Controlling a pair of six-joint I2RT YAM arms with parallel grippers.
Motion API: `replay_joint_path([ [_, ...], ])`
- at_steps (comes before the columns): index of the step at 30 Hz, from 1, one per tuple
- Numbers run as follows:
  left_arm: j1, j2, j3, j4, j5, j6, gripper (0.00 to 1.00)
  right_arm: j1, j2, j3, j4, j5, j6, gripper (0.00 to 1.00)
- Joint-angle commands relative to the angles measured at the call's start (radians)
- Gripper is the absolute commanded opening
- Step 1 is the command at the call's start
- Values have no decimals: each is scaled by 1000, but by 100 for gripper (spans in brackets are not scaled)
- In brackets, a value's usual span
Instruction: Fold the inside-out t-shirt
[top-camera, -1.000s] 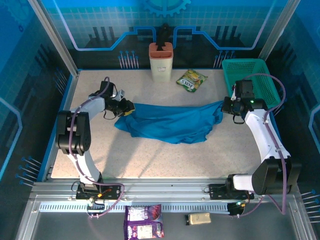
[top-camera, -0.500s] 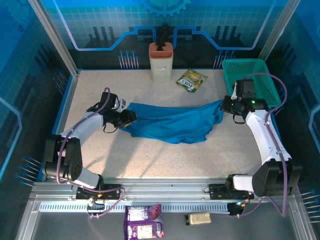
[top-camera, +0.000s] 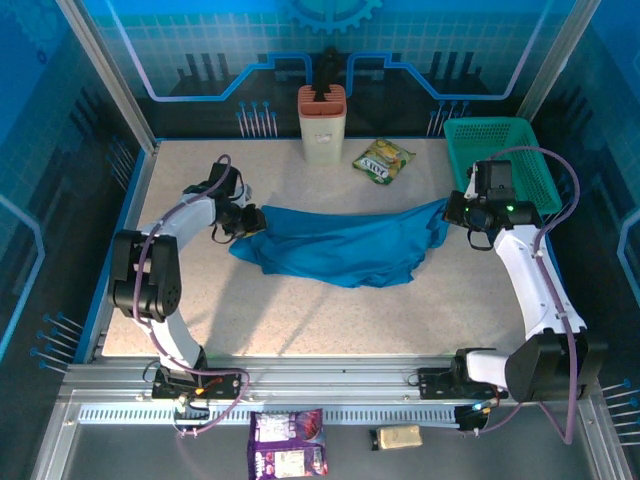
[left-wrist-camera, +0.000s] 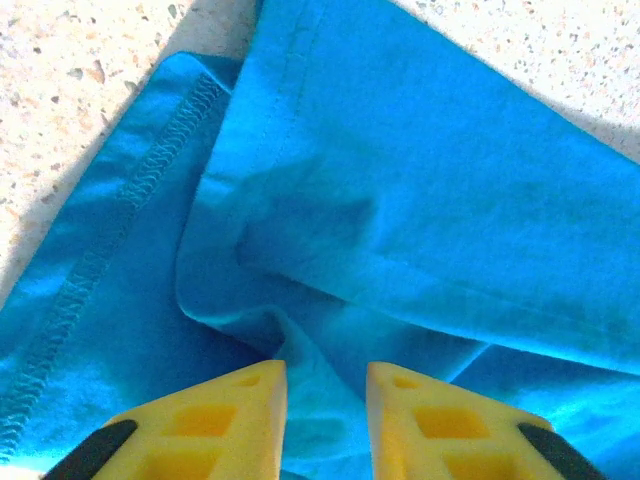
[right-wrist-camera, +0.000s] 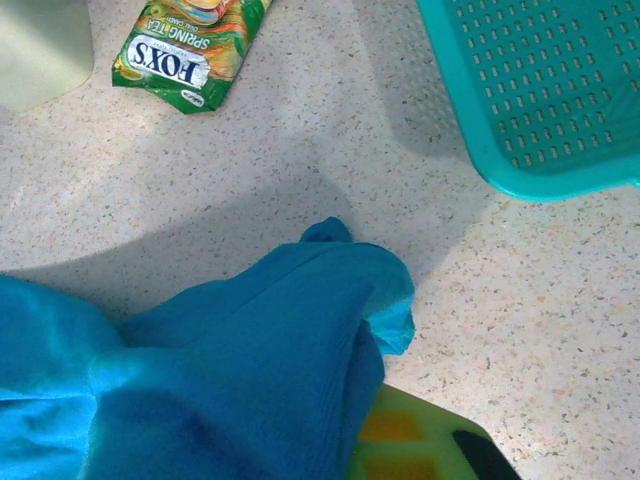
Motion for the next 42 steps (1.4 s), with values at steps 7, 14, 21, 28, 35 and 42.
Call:
replay_joint_path([
  [7, -3, -171, -131, -5, 9, 16, 6, 4, -12, 13, -1, -32, 18, 0],
  [14, -2, -100, -69, -28, -70, 43, 41, 5, -8, 22, -15, -37, 10, 0],
  [21, -1, 56, 80, -81, -52, 90, 43, 6, -9, 25, -25, -49, 7, 0],
  [28, -3, 26, 83, -97, -19, 100, 23, 7, -14, 28, -31, -47, 4, 0],
  [35, -5, 49, 43, -84, -35, 102, 32, 8, -14, 20, -26, -57, 5, 0],
  [42, -35, 39, 46, -85, -44, 104, 4, 8, -18, 10, -25, -52, 1, 0],
])
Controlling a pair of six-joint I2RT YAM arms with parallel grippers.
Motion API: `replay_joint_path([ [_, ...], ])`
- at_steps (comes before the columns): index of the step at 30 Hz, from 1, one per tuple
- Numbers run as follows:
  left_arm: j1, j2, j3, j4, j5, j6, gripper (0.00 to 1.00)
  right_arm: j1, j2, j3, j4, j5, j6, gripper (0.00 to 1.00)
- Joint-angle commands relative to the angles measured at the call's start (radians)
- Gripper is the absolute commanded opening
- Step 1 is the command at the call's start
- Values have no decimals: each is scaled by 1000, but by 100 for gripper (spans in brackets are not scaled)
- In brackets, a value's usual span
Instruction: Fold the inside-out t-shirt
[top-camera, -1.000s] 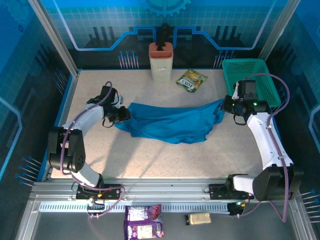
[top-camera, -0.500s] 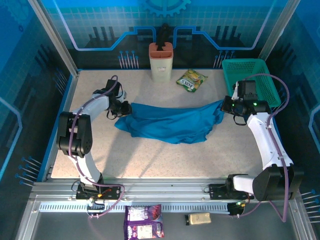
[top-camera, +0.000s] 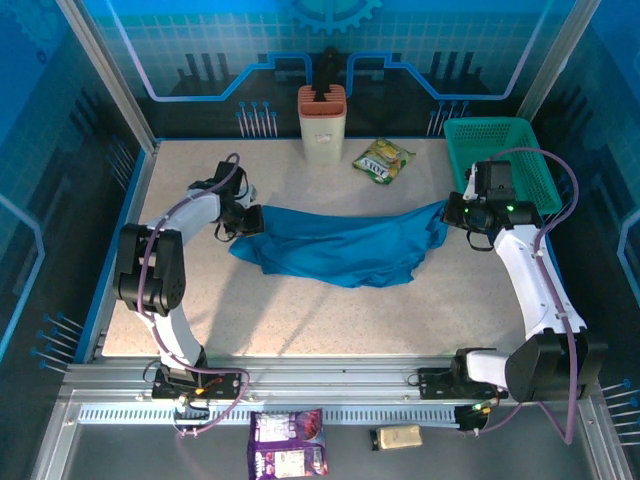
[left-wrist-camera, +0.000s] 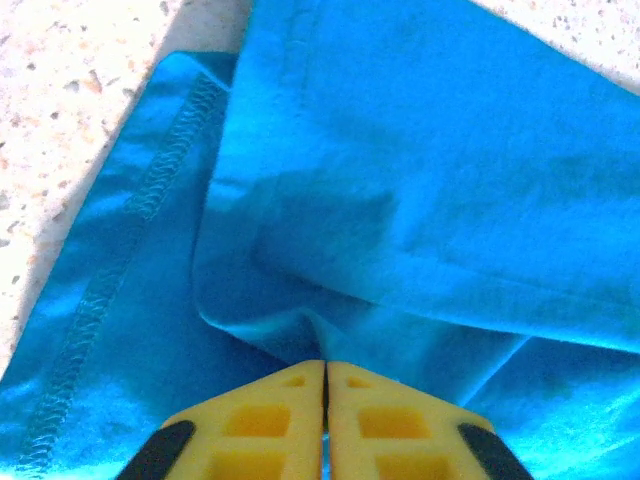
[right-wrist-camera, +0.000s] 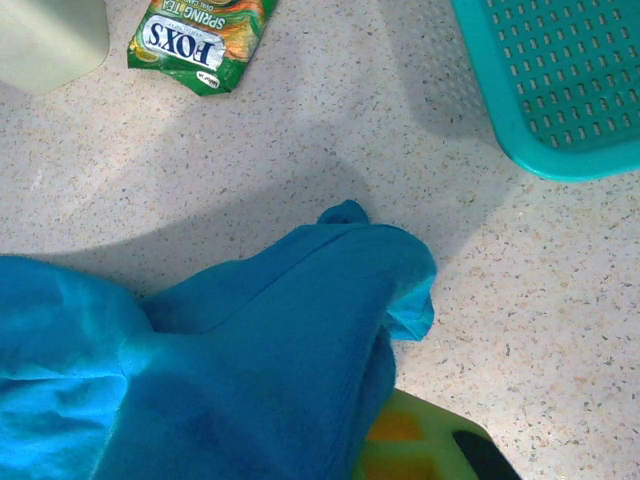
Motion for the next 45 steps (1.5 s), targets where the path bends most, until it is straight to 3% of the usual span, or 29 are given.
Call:
replay_joint_path([
  [1, -13, -41, -21, -23, 0, 1, 2, 7, -18, 7, -5, -13, -5, 0],
  [8, -36, -349, -156, -57, -9, -56, 0, 5, -12, -12, -2, 1, -16, 0],
  [15, -66, -656, -449, -60, 80, -208, 0, -2, -7, -25, 3, -5, -21, 0],
  [19, -134, -743, -612, -3, 94, -310, 0, -2, -8, -46, 16, -8, -18, 0],
  [21, -166, -732, -666, 47, 113, -358, 1, -2, -5, -53, 23, -13, -15, 0],
  [25, -171, -740, -693, 73, 98, -388, 30, -1, -2, -57, 28, -23, -12, 0],
  [27, -168, -770, -681, 69, 62, -390, 36, -1, -3, -56, 28, -24, -14, 0],
  [29, -137, -779, -668, 81, 68, -382, 38, -1, -7, -56, 28, -21, -14, 0],
  [33, 31, -743, -692, 177, 239, -370, 40, -1, -14, -58, 36, -35, -10, 0],
  [35, 74, -699, -685, 216, 292, -347, 42, 2, -13, -60, 37, -39, -8, 0],
  [40, 112, -547, -642, 313, 372, -314, 44, 7, -13, -63, 32, -42, -5, 0],
  [45, 115, -396, -583, 348, 378, -283, 46, 12, -25, -64, 23, -33, 0, 0],
])
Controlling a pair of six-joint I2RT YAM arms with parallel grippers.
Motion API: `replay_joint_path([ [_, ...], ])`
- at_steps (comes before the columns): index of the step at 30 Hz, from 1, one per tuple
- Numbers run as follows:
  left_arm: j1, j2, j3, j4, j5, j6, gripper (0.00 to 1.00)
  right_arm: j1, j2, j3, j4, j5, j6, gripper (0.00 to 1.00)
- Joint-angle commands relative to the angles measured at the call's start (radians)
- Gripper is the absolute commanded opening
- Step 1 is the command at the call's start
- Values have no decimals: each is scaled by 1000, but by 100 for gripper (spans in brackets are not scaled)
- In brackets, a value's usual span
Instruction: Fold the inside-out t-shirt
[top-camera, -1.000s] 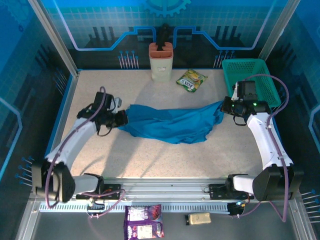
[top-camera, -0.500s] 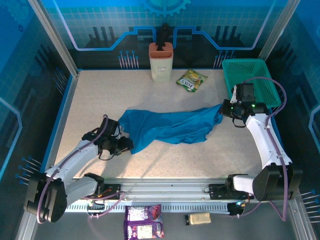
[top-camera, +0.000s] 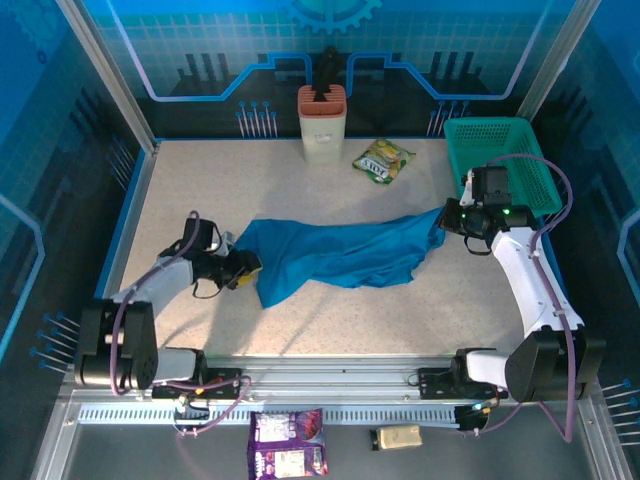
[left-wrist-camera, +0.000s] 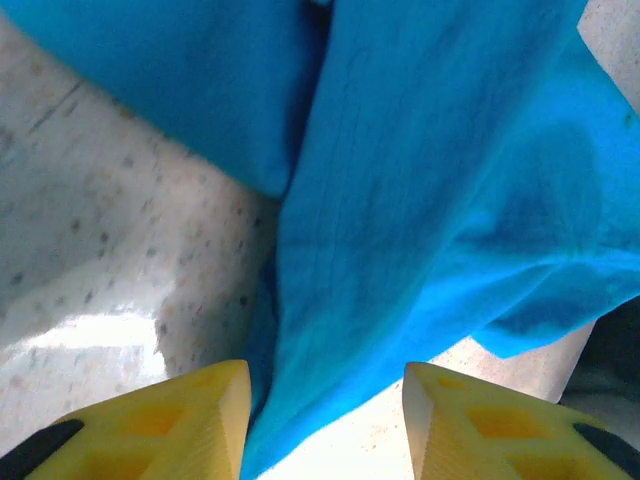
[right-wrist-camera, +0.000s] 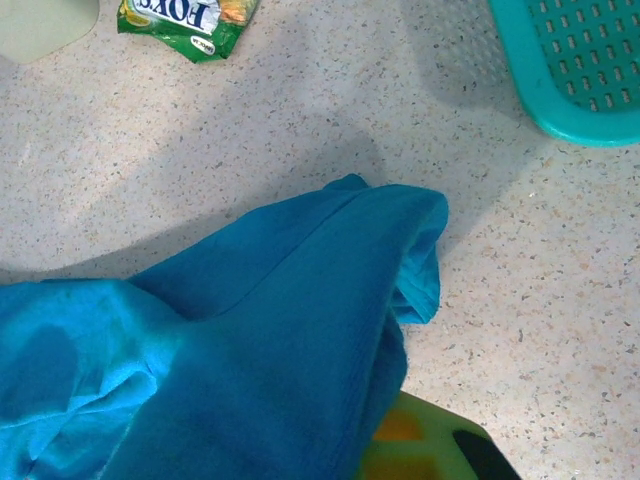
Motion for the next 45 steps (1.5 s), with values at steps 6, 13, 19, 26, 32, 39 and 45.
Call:
replay_joint_path([
  [6, 6, 165, 76, 100, 97, 37, 49, 19, -31, 5, -19, 8, 6, 0],
  [13, -1, 219, 95, 120, 114, 32, 46, 22, -35, 22, -34, 17, 9, 0],
  [19, -24, 184, 106, 150, 167, -6, 34, 39, -28, 43, -37, 18, 22, 0],
  [26, -40, 131, 168, 43, 119, 34, 38, 53, -16, 56, -36, 25, 24, 0],
  [32, -78, 202, 205, 5, 65, 72, 36, 56, -20, 51, -39, 33, 21, 0],
  [39, -133, 169, 230, -110, -203, 128, 44, 56, -35, 37, -44, 46, 18, 0],
  [45, -136, 164, 220, -137, -245, 116, 48, 56, -38, 23, -39, 45, 20, 0],
])
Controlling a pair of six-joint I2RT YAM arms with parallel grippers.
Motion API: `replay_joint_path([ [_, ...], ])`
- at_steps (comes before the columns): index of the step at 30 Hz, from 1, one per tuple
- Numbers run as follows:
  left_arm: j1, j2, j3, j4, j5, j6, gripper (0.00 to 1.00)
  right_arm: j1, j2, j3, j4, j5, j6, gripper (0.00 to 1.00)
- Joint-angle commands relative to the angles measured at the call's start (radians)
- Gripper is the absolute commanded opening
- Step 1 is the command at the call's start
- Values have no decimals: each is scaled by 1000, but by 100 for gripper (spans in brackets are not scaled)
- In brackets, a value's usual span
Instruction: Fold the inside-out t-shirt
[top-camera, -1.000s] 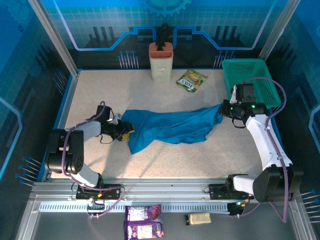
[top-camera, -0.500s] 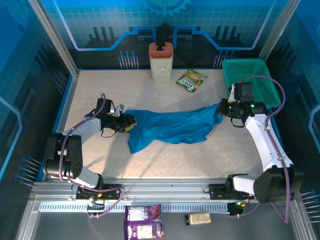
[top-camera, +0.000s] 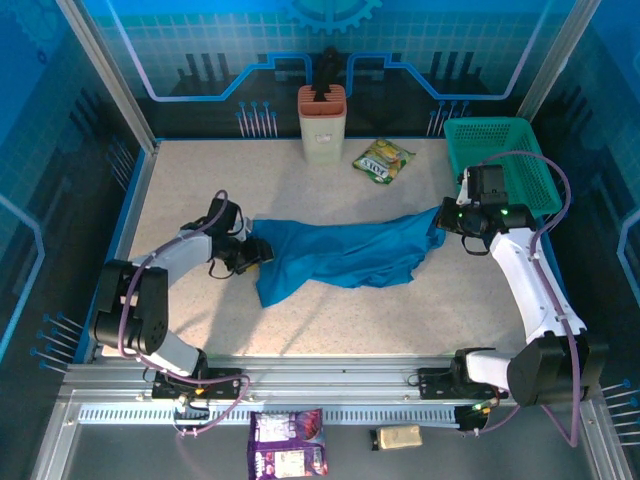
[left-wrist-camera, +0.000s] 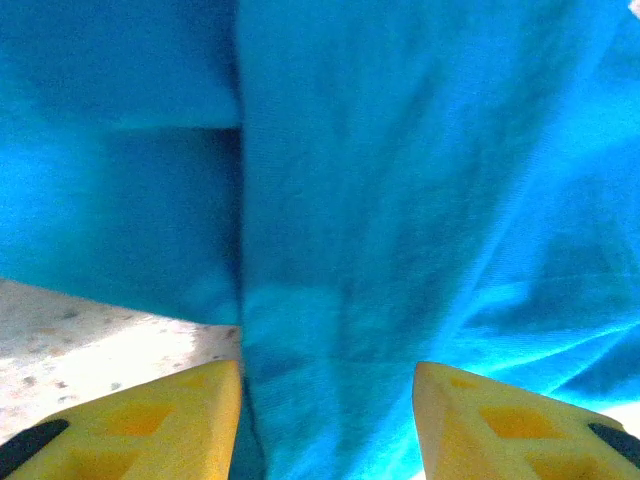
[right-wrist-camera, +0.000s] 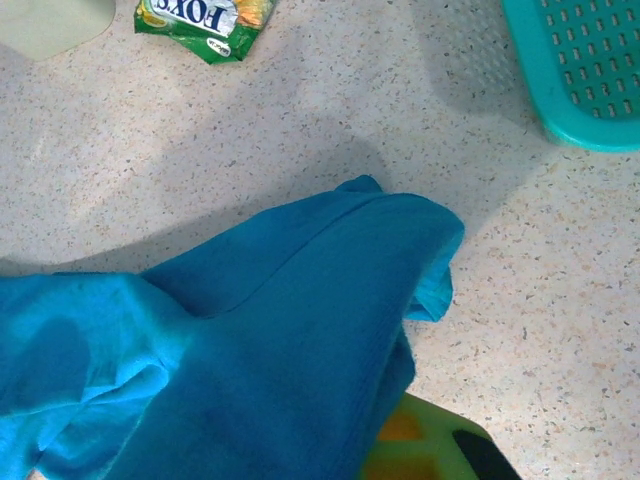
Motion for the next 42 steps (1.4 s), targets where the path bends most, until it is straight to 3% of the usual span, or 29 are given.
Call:
replay_joint_path([
  [1, -4, -6, 13, -33, -9, 11, 46, 11, -22, -6, -10, 9, 9, 0],
  [8, -30, 34, -11, 55, 107, -35, 40, 12, -26, -4, -11, 11, 10, 0],
  [14, -47, 49, 5, 28, 59, -31, 39, 13, -28, -3, -14, 13, 9, 0],
  [22, -52, -9, 9, -41, -93, -21, 48, 13, -27, -8, -11, 13, 8, 0],
  [32, -62, 72, 10, -23, -3, -34, 50, 13, -23, -11, -5, 9, 10, 0],
  [37, -69, 30, 10, 8, 14, -44, 40, 12, -27, -12, -9, 17, 5, 0],
  [42, -78, 0, 45, -22, -4, -22, 38, 12, -24, -16, -5, 13, 6, 0],
])
